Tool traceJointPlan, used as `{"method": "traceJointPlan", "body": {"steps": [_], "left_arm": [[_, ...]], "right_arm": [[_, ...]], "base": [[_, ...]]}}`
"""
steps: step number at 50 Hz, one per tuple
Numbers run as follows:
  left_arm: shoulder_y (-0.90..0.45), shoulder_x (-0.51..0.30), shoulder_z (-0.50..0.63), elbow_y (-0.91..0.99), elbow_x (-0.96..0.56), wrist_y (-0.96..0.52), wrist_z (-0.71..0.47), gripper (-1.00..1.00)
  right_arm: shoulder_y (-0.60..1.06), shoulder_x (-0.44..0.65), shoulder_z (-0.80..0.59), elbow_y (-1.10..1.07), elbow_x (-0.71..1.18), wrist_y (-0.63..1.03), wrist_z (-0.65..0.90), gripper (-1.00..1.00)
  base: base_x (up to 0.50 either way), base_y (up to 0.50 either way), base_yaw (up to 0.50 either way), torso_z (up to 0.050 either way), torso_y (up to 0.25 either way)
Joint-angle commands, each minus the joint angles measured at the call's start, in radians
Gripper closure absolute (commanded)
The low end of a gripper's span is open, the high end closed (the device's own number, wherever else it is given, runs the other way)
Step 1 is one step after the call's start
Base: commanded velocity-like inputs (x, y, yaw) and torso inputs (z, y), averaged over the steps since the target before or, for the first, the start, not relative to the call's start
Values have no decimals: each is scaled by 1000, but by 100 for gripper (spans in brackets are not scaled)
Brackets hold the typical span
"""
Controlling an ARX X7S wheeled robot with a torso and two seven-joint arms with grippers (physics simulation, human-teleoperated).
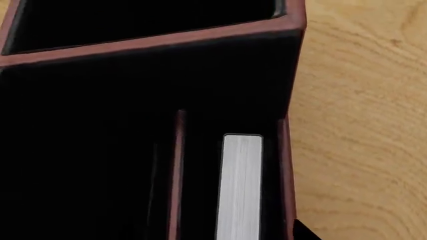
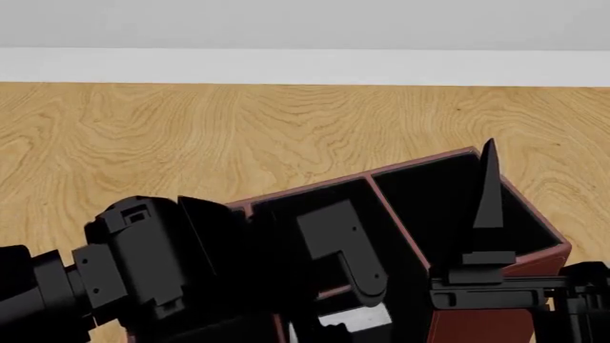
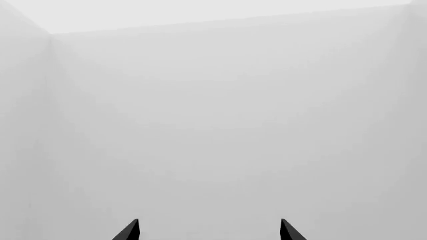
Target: Pick up the book and place it in the back compartment of the caddy.
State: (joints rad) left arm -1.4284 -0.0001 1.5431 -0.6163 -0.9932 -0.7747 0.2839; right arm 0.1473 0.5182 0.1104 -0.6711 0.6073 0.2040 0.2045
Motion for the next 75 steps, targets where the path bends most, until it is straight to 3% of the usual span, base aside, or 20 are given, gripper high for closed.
{"method": "traceJointPlan", "body": {"steps": [1,14,29,51,75], "left_arm": [[-24,0,0,1,-14,16,-13,-100],[-53,0,1,-3,-9,52,-40,-100],[-84,0,0,-34,-36,217,-55,-100],[-98,-3,2,-83,6,290,-113,-100],[-85,-243,-74,275,-23,300,-395,-100]], "right_arm": [[2,2,-4,-1,1,1,2,-100],[1,4,-3,-1,3,-2,4,-100],[4,4,-14,3,-2,-4,3,-100],[0,7,-11,7,0,-10,6,-100],[13,9,-32,17,-8,-4,7,-100]], "base": [[0,0,0,0,0],[0,0,0,0,0],[0,0,0,0,0],[0,0,0,0,0],[0,0,0,0,0]]}}
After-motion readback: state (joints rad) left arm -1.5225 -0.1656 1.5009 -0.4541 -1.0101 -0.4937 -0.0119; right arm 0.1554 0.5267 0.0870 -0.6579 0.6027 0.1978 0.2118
